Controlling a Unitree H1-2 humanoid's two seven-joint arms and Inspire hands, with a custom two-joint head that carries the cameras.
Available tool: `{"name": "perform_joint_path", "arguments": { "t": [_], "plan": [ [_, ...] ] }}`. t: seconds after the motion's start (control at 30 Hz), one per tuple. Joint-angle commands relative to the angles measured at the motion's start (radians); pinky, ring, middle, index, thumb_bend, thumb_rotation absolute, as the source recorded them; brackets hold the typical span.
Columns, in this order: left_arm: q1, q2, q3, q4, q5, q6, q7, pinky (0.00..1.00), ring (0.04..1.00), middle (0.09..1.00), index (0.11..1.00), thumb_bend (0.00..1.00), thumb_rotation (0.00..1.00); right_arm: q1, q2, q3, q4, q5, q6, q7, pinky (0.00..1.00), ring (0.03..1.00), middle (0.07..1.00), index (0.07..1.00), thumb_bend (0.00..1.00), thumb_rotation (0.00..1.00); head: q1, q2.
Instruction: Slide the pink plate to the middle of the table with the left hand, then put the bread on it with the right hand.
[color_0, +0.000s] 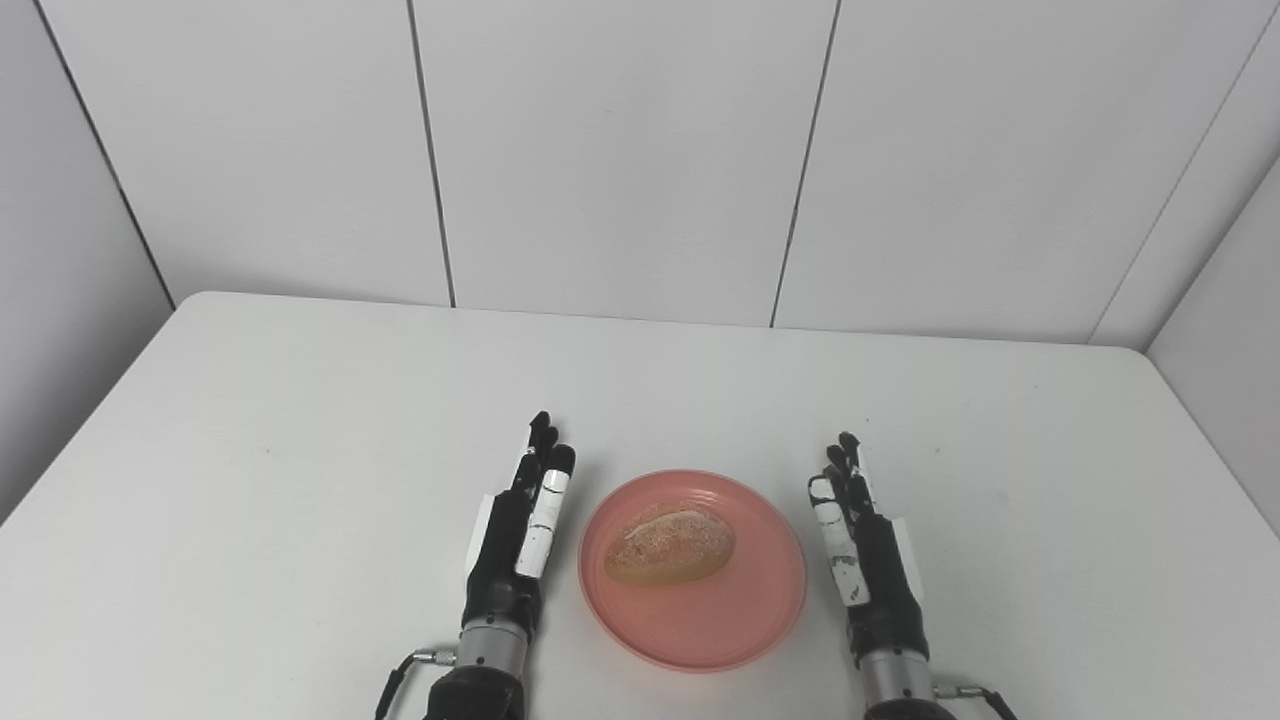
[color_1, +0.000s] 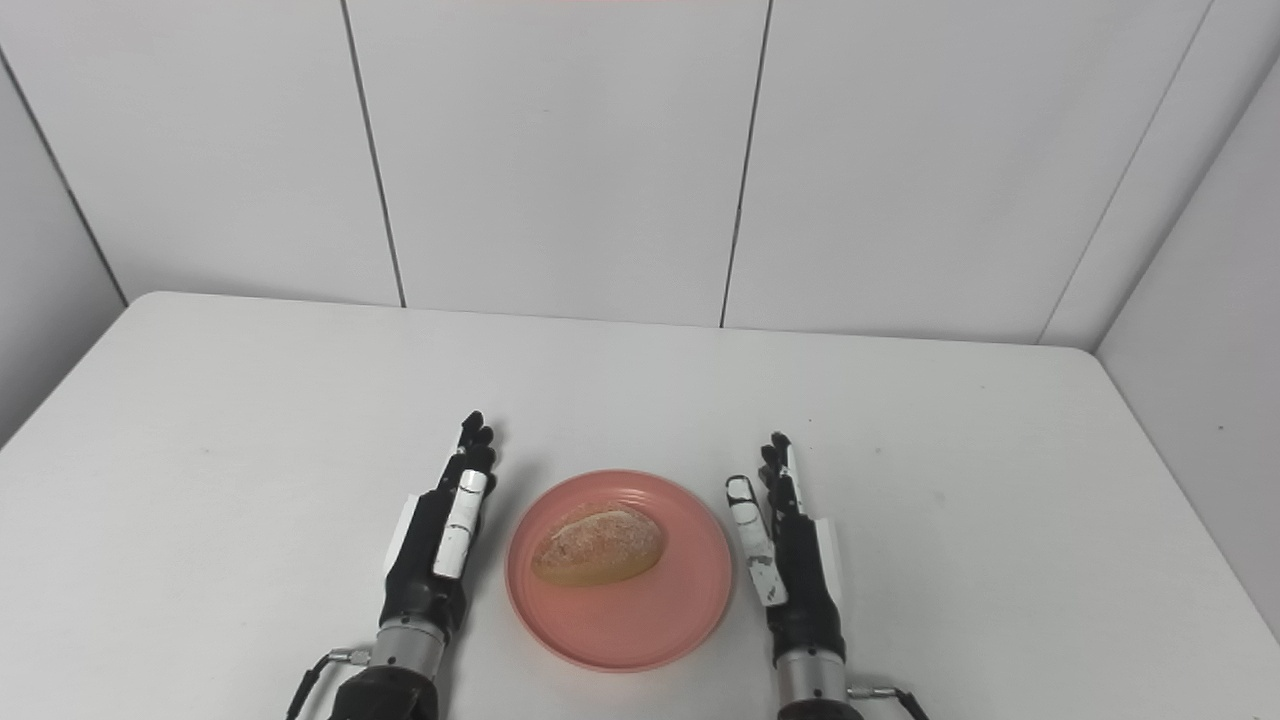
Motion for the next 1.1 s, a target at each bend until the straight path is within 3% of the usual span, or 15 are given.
{"name": "perform_joint_path", "arguments": {
  "t": [0.0, 0.17, 0.4, 1.07],
  "plan": [
    [-0.005, -0.006, -0.002, -0.033, 0.008, 0.002, 0.004, 1.00, 1.000, 1.000, 1.000, 0.80, 0.94, -0.002, 0.004, 0.005, -0.022, -0.004, -0.016, -0.002, 1.00, 0.962, 0.965, 1.000, 0.83, 1.00, -0.004, 0.004],
    [-0.004, -0.003, 0.003, -0.039, -0.004, 0.000, -0.003, 1.00, 1.000, 1.000, 1.000, 0.81, 0.92, -0.001, 0.012, 0.007, -0.029, 0.000, -0.003, 0.000, 1.00, 0.965, 0.967, 1.000, 0.83, 1.00, -0.019, 0.008],
    [-0.009, 0.030, 0.021, -0.039, -0.042, 0.000, -0.038, 1.00, 1.000, 1.000, 1.000, 0.81, 0.91, -0.013, 0.040, 0.018, -0.005, -0.016, 0.001, -0.022, 1.00, 0.967, 0.969, 1.000, 0.83, 1.00, -0.110, 0.009],
    [-0.011, 0.039, 0.026, -0.058, -0.056, 0.026, -0.044, 1.00, 1.000, 1.000, 1.000, 0.79, 0.91, -0.013, 0.049, 0.025, -0.028, -0.026, 0.026, -0.028, 1.00, 0.959, 0.967, 1.000, 0.82, 1.00, -0.099, 0.030]
  ]
}}
